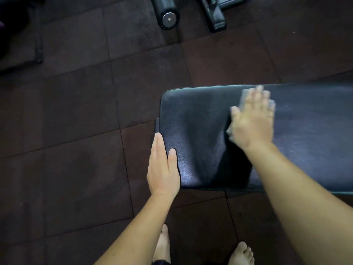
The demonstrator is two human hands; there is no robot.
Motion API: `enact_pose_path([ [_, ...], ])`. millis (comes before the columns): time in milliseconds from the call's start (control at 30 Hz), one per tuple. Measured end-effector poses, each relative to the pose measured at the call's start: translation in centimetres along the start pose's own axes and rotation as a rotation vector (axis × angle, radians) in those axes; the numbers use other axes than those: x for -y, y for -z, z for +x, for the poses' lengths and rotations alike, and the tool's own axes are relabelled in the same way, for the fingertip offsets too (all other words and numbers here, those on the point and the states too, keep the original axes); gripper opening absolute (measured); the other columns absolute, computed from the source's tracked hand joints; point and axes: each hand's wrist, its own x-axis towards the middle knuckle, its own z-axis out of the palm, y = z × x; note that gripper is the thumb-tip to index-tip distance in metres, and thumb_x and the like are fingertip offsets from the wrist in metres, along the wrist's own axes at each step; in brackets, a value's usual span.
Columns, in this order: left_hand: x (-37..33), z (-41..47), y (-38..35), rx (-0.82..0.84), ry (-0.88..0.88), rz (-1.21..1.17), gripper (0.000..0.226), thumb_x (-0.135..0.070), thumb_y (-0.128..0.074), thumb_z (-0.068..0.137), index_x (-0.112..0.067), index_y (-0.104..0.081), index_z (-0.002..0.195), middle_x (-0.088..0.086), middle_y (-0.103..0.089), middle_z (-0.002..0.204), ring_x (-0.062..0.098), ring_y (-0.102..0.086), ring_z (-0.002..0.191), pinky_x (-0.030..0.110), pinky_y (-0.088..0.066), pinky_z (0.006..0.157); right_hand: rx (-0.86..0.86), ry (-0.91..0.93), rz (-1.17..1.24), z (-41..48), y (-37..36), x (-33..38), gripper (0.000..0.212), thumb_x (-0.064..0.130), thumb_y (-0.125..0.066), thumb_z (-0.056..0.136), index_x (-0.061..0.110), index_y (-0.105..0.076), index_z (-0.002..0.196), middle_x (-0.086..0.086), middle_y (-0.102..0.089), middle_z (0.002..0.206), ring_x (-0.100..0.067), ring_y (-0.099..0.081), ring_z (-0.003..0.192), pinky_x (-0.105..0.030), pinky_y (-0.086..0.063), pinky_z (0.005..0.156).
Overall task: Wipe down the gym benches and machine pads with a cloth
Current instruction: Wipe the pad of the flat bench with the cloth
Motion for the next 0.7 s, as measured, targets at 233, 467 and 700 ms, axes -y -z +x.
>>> enact_pose_path([
  [233, -0.4, 0.0, 0.2, 0.014, 0.017, -0.027, 0.068, -0.054, -0.026, 0.1, -0.036, -0.014, 0.165, -0.023, -0.015, 0.17, -0.005, -0.019, 0.153, 0.024, -0.028, 0.113, 0.109, 0.376, -0.067, 0.5, -0.7, 2.8, 0.074, 0.049, -0.011, 0.1, 0.012, -0.008, 0.164, -0.007, -0.001, 0.172, -0.025, 0.002, 0.159, -0.044, 0.002, 0.127],
  [467, -0.3, 0.1, 0.5, 0.058, 0.087, -0.124, 0.067, -0.056, -0.027, 0.099, -0.043, -0.015, 0.164, -0.035, -0.015, 0.165, -0.01, -0.02, 0.151, 0.026, -0.029, 0.117, 0.03, 0.141, -0.044, 0.5, -1.0, 7.3, 0.077, 0.049, -0.033, 0.101, 0.004, -0.018, 0.162, -0.021, -0.007, 0.17, -0.039, -0.004, 0.157, -0.058, -0.008, 0.126],
  [700, -0.3, 0.3, 1.4, 0.096, 0.245, -0.674, 0.05, -0.049, -0.038, 0.103, -0.042, -0.04, 0.152, -0.029, -0.039, 0.157, -0.012, -0.031, 0.146, 0.031, -0.02, 0.128, 0.159, 0.509, -0.097, -1.2, -2.1, 10.8, 0.074, 0.048, -0.002, 0.099, 0.016, -0.008, 0.165, -0.006, 0.0, 0.173, -0.024, 0.003, 0.159, -0.045, 0.001, 0.129],
])
